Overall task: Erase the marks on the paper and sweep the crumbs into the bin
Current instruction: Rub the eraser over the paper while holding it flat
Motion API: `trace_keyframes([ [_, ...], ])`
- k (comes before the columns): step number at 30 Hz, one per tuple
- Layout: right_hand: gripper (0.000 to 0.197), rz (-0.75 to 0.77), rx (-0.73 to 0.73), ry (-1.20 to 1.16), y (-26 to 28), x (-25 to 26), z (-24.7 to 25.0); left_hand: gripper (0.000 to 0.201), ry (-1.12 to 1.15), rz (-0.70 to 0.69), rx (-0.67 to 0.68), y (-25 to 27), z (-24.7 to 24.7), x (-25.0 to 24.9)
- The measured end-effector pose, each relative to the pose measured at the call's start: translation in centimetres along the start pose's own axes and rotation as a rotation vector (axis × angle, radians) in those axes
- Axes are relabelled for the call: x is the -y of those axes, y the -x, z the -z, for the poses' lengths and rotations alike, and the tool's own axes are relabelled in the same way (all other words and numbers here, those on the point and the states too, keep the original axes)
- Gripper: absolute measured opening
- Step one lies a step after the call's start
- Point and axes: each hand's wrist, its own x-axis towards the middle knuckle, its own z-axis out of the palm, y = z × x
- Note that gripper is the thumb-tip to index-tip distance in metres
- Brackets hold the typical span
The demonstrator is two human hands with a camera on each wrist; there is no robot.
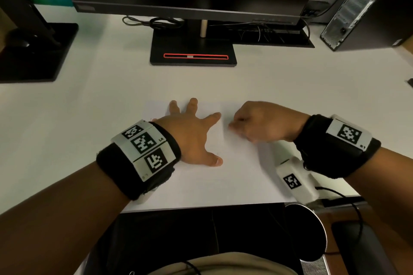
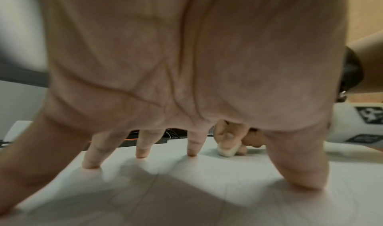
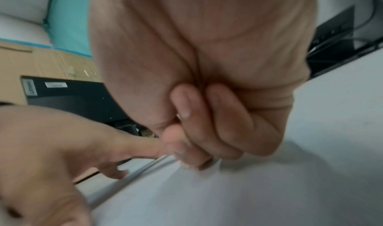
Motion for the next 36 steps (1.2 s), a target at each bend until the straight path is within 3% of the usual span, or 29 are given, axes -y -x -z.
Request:
trace_keyframes([
  [2,0.046,0.011,-0.034,0.021,0.2,0.3,-0.4,0.109,-0.002,0.004,-0.007,0.0,0.0,0.0],
  [6,0.044,0.063,0.082,0.034,0.7,0.9,-1.3,0.109,-0.008,0.006,-0.019,-0.1,0.0,0.0],
  [10,0.045,0.001,-0.047,-0.003,0.2,0.2,-0.2,0.109,-0.007,0.015,-0.016,-0.1,0.1,-0.1],
  [15,0.045,0.062,0.104,0.033,0.9,0.7,-1.1,0.109,-0.013,0.017,-0.013,-0.1,0.2,-0.3],
  [20,0.044,0.007,-0.026,0.038,0.8,0.4,-0.3,0.11,-0.022,0.018,0.002,0.2,0.4,-0.4],
  [24,0.043,0.082,0.114,0.111,1.9,1.1,-1.2,0.116,-0.026,0.008,-0.002,0.3,0.5,-0.3],
  [28,0.044,0.019,-0.045,0.088,1.3,-0.1,0.2,0.123,-0.05,0.01,0.01,0.6,0.8,-0.5],
  [33,0.043,0.084,0.089,0.121,2.3,0.8,-1.6,0.13,-0.063,-0.007,0.01,0.3,0.6,-0.1],
  [36,0.045,0.021,0.02,0.062,1.7,-0.2,-0.6,0.131,-0.067,-0.006,0.008,0.4,0.6,-0.1],
])
